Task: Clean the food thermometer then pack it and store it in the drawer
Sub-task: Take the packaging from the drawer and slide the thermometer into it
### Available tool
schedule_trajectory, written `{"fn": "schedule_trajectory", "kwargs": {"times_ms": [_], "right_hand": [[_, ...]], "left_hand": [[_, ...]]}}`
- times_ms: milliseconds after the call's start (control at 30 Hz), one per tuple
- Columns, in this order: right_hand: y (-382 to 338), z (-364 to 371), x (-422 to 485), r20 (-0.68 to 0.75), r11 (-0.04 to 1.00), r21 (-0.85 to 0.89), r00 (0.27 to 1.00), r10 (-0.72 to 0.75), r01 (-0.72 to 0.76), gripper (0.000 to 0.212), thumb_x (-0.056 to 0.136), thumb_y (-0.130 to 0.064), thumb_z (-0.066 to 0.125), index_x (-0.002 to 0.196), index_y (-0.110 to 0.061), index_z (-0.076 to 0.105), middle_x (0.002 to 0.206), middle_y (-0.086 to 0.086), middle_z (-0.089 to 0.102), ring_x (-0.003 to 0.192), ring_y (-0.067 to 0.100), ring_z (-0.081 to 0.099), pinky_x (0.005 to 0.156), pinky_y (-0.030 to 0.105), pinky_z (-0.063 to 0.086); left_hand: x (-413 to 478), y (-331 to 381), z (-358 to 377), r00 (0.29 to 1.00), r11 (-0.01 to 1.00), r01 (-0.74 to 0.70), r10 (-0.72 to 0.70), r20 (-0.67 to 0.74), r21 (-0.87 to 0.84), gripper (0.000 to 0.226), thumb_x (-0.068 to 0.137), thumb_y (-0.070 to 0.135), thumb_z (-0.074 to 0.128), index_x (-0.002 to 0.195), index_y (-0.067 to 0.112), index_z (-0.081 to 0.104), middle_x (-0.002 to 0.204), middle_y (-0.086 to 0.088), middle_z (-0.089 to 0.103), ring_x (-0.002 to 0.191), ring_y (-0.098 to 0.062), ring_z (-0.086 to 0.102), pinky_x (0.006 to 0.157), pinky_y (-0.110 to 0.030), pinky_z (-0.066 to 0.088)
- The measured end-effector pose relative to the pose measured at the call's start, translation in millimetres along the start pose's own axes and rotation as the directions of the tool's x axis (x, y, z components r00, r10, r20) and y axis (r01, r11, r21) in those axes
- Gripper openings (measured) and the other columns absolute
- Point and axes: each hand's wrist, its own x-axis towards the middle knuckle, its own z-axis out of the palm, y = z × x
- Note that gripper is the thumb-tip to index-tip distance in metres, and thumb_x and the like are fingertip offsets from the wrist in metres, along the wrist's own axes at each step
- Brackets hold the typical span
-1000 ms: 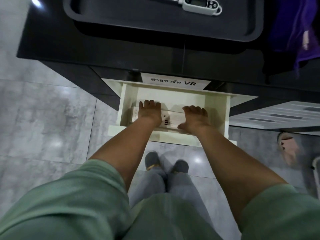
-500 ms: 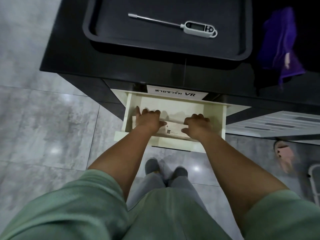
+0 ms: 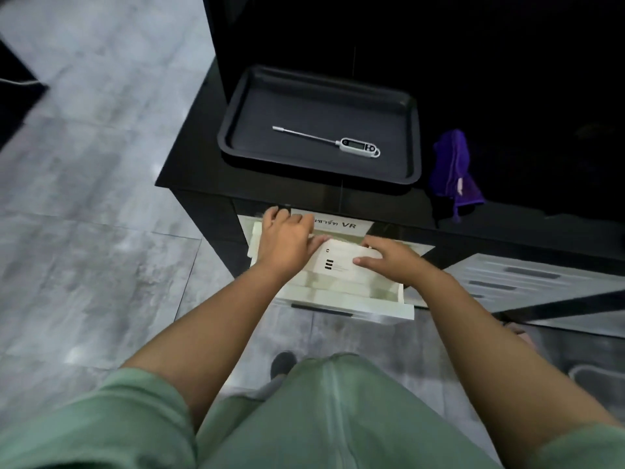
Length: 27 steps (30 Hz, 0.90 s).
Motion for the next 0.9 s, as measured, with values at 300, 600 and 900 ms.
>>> {"fn": "schedule_trajectory", "kwargs": {"times_ms": [300, 600, 900], "right_hand": [[-34, -38, -13, -0.200, 0.931, 0.358, 0.980, 0.008, 0.066, 0.019, 0.093, -0.036, 0.061, 0.099, -0.018, 0.061, 0.096, 0.000, 0.063, 0.083, 0.017, 0.061, 0.059, 0.032, 0.050], [-47, -59, 10, -0.182, 0.832, 0.531, 0.981, -0.070, 0.158, 0.022, 0.092, -0.034, 0.064, 0.110, -0.024, 0.060, 0.105, -0.008, 0.069, 0.089, 0.006, 0.065, 0.064, 0.016, 0.049], [-51, -75, 49, -0.236, 0.994, -0.051, 0.966, -0.108, 0.099, 0.085, 0.060, -0.075, 0.066, 0.135, -0.041, 0.040, 0.126, -0.007, 0.042, 0.123, 0.015, 0.042, 0.103, 0.039, 0.036]], "left_hand": [[23, 4, -59, 0.892, 0.889, 0.269, -0.375, -0.253, -0.370, 0.046, 0.091, 0.030, 0.060, 0.131, 0.011, 0.047, 0.144, -0.011, 0.041, 0.136, -0.028, 0.034, 0.118, -0.046, 0.019], [60, 28, -52, 0.699, -0.326, 0.537, -0.344, 0.627, -0.778, 0.048, 0.097, 0.052, 0.044, 0.128, 0.016, 0.052, 0.113, -0.008, 0.071, 0.105, -0.024, 0.067, 0.093, -0.041, 0.053], [108, 37, -36, 0.627, -0.673, 0.367, -0.331, 0.706, -0.642, 0.049, 0.099, 0.048, 0.042, 0.123, 0.006, 0.054, 0.097, -0.014, 0.074, 0.088, -0.028, 0.072, 0.071, -0.040, 0.058]]}}
